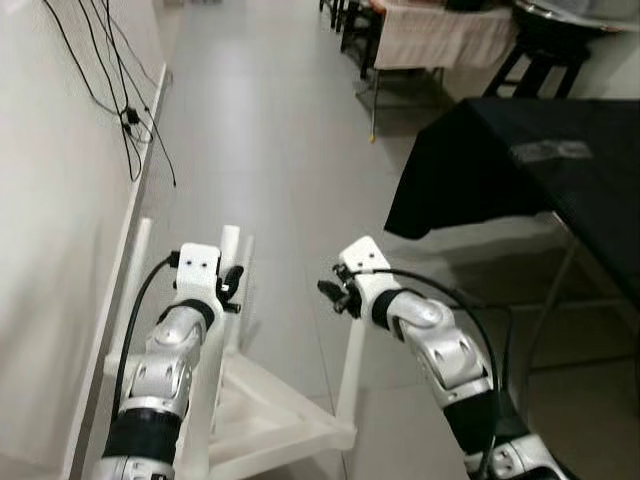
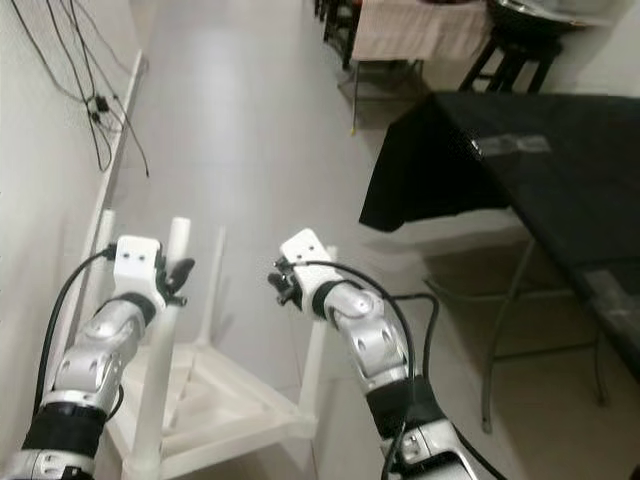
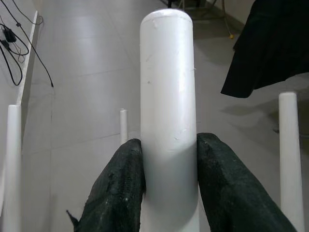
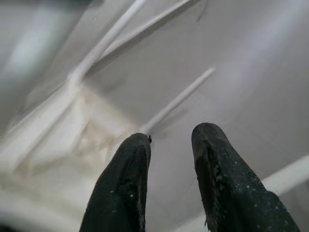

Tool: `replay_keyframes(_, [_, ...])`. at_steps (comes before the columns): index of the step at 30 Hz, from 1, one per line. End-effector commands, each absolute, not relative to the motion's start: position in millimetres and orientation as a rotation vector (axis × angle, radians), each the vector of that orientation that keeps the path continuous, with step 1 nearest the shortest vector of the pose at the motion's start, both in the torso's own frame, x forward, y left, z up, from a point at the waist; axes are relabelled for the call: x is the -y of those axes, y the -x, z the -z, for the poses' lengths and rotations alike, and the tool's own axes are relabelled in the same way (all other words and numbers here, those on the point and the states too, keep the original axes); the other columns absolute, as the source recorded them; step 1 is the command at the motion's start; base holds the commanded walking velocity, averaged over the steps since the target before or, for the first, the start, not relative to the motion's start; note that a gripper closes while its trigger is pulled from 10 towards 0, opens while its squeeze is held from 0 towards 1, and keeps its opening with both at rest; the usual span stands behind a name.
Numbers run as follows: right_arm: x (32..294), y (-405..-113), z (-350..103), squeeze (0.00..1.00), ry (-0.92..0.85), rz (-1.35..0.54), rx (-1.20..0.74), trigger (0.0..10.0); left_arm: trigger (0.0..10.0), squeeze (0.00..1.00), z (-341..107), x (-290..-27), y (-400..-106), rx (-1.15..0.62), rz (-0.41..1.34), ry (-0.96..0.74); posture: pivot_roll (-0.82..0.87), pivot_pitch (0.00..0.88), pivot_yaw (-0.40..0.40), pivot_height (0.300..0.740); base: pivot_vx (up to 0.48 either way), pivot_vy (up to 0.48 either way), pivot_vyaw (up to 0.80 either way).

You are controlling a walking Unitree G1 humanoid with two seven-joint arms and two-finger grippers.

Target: Building children table

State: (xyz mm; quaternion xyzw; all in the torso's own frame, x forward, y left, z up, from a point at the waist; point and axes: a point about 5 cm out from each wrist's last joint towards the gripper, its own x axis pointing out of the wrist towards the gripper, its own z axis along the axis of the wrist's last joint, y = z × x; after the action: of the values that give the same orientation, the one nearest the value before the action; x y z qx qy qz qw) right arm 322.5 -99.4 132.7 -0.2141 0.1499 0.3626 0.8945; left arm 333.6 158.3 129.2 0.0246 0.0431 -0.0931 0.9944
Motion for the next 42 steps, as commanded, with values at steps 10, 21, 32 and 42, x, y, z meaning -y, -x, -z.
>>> replay_keyframes(10, [121,-309,-104,0.00,0.825,-0.955,-0.488,10.0,10.0,0.00,-156,-151,-332,0.032,0.243,-0.049,0.11,0.086,-0.066,0.740,0.000,0.000,0.00])
replay_keyframes(21, [122,-314,-107,0.00,0.796,-0.887,-0.500,10.0,10.0,0.00,-158,-148,-331,0.042,0.262,-0.038,0.11,0.096,-0.065,0.740,0.000,0.000,0.00])
replay_keyframes(32, [158,-325,-94,0.00,0.544,-0.617,-0.667,10.0,10.0,0.00,-168,-145,-330,0.077,0.283,-0.016,0.10,0.107,-0.069,0.740,0.000,0.000,0.00])
replay_keyframes(42, [201,-329,-59,0.32,0.190,-0.278,-0.780,10.0,10.0,0.00,-210,-133,-328,0.202,0.396,0.031,0.10,0.152,-0.075,0.740,0.000,0.000,0.00])
